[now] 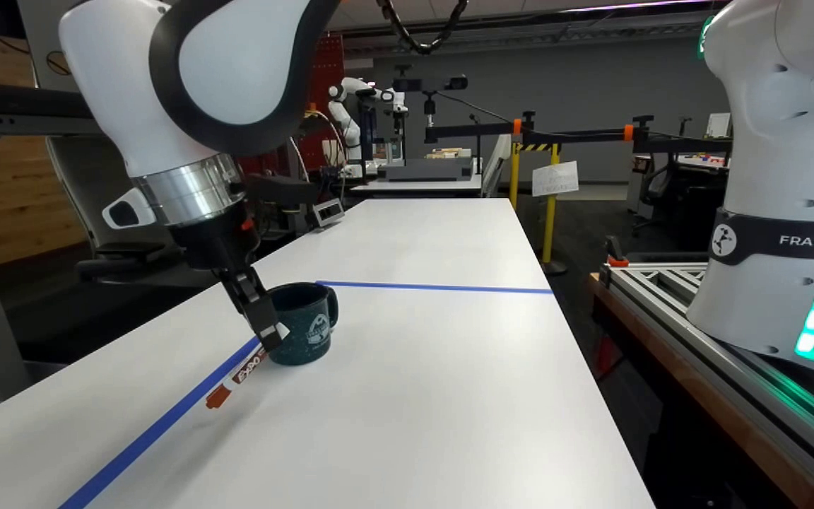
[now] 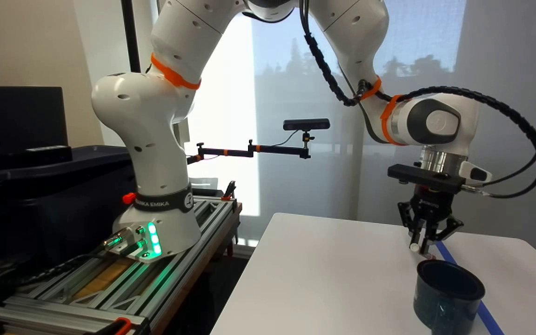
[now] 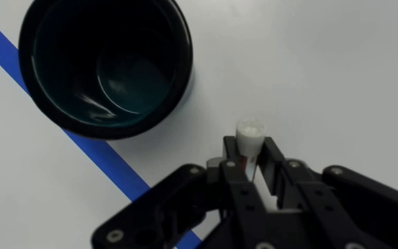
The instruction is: Remove the marker from the mug
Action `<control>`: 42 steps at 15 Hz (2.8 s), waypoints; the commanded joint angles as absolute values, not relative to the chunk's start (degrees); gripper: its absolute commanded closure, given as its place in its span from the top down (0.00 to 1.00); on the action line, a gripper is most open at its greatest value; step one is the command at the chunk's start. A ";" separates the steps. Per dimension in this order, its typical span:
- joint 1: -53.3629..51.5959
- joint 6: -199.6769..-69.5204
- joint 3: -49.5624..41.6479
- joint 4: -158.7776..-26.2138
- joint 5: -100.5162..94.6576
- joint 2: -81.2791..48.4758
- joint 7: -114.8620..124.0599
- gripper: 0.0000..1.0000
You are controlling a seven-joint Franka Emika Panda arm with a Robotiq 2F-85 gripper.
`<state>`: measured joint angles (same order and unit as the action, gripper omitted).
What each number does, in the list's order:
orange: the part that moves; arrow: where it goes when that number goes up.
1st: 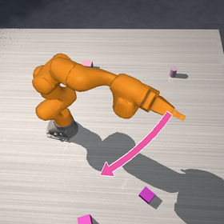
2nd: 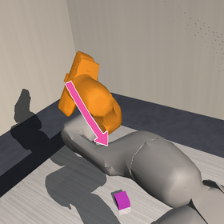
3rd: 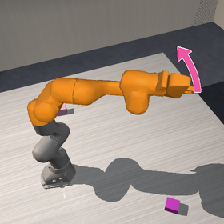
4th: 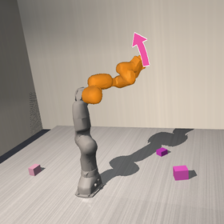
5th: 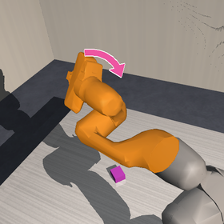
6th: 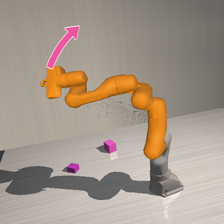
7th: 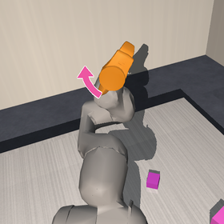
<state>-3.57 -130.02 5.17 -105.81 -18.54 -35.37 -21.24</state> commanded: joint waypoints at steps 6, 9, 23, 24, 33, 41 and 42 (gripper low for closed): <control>-3.57 -133.55 5.05 -103.77 -19.80 -39.99 -25.48 0.05; -3.51 -132.15 5.38 -102.94 -19.68 -40.89 -28.16 0.05; -3.59 -118.29 7.00 -103.39 -17.28 -31.22 -30.59 1.00; -3.56 -116.23 7.31 -103.54 -16.26 -29.69 -30.07 1.00; -3.59 -110.19 7.03 -101.90 -10.12 -26.56 -24.08 1.00; -3.48 -110.09 6.99 -102.13 -9.88 -26.54 -23.60 1.00; -3.48 -110.09 6.99 -102.13 -9.88 -26.54 -23.59 1.00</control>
